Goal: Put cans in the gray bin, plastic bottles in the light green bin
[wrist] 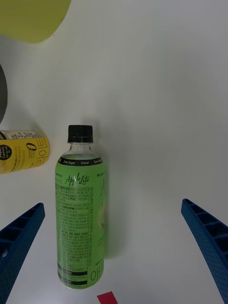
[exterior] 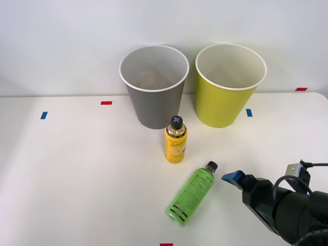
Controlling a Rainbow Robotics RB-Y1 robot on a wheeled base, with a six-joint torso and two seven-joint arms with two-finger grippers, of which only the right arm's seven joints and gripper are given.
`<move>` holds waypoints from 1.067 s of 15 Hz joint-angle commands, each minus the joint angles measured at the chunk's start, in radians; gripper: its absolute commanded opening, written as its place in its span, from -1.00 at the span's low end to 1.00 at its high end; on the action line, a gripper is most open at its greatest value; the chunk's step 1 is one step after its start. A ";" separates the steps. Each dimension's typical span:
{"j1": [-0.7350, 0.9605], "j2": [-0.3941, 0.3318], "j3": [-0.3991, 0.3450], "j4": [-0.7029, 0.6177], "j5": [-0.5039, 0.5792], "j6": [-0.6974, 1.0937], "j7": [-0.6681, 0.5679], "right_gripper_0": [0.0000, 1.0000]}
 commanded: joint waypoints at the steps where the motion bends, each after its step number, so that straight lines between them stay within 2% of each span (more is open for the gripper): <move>1: -0.150 0.017 0.002 0.001 -0.108 0.218 -0.063 1.00; 4: -0.264 0.034 0.027 0.081 -0.188 0.276 -0.176 1.00; 6: -0.320 0.034 0.077 0.144 -0.174 0.275 -0.232 1.00; 10: -0.393 0.039 0.169 0.239 -0.154 0.275 -0.241 1.00; 16: -0.434 0.095 0.189 0.313 -0.157 0.250 -0.236 1.00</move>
